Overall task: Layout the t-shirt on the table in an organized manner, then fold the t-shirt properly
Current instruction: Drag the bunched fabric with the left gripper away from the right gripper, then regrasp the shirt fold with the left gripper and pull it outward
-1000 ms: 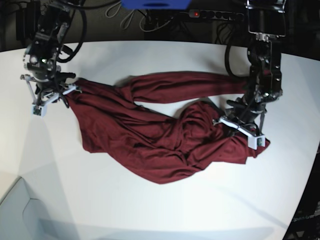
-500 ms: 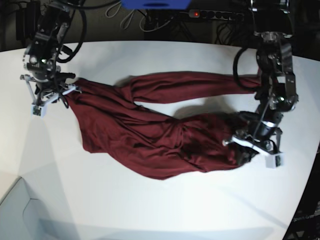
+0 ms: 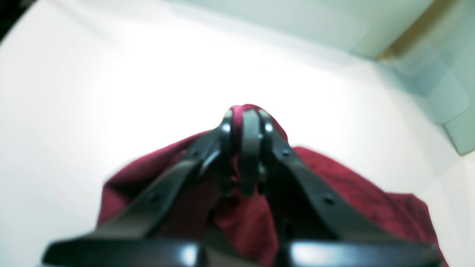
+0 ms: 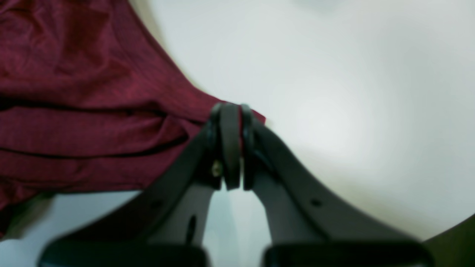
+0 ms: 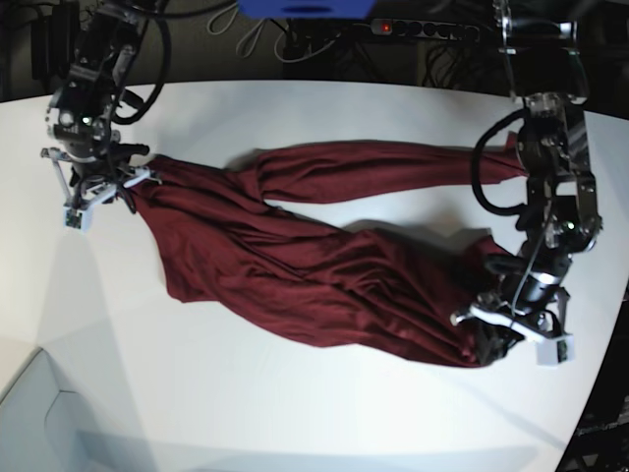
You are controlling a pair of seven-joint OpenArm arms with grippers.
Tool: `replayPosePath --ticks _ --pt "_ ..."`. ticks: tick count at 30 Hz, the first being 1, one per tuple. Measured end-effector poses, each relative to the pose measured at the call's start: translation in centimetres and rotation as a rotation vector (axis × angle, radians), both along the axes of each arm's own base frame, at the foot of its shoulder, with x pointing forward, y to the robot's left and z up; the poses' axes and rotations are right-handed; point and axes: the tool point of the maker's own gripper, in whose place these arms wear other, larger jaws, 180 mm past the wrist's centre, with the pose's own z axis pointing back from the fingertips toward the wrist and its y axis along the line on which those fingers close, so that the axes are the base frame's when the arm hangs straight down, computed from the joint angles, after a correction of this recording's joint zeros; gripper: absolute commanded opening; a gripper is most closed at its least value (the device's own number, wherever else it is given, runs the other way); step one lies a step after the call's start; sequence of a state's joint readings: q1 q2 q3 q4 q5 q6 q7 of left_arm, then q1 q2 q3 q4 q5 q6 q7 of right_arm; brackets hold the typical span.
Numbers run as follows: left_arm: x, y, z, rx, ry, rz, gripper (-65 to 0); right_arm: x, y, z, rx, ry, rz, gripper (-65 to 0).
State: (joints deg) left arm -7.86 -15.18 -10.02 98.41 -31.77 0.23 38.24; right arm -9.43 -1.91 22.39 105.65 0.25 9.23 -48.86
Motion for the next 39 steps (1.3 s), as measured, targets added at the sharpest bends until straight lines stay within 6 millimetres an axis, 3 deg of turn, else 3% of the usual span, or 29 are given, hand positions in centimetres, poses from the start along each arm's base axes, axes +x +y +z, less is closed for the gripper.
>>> replayPosePath --ticks 7,10,14,18,22,28,34,39 --pt "-4.0 0.4 -6.2 0.012 0.165 0.005 -64.4 0.0 0.0 0.0 0.000 0.000 0.000 -64.2" --pt "-4.7 0.5 -7.2 0.009 0.188 0.010 -63.2 0.1 0.0 0.1 0.001 -0.003 -0.001 -64.2" --pt "-5.7 1.2 -9.6 0.012 0.260 0.022 -51.0 0.1 0.1 -0.1 0.002 0.001 0.002 -64.2" --pt "-6.2 1.1 -9.9 0.006 0.263 0.021 -36.4 0.1 1.3 -1.6 0.033 0.038 0.029 -64.2" --pt "-7.4 0.6 -9.9 0.010 0.266 0.007 -29.6 0.0 1.0 -1.7 0.026 0.039 0.024 -64.2" --pt "-8.3 0.6 -10.7 0.016 0.288 0.008 -33.0 0.1 1.3 -1.7 0.028 0.038 0.031 -64.2" --pt "-10.0 1.3 -13.8 0.015 0.379 0.027 -40.3 0.1 1.3 -1.7 0.027 0.038 0.031 -64.2" --pt "-10.0 1.5 -14.5 0.012 0.396 0.032 -40.5 0.0 1.3 -1.7 0.028 0.039 0.031 -64.2"
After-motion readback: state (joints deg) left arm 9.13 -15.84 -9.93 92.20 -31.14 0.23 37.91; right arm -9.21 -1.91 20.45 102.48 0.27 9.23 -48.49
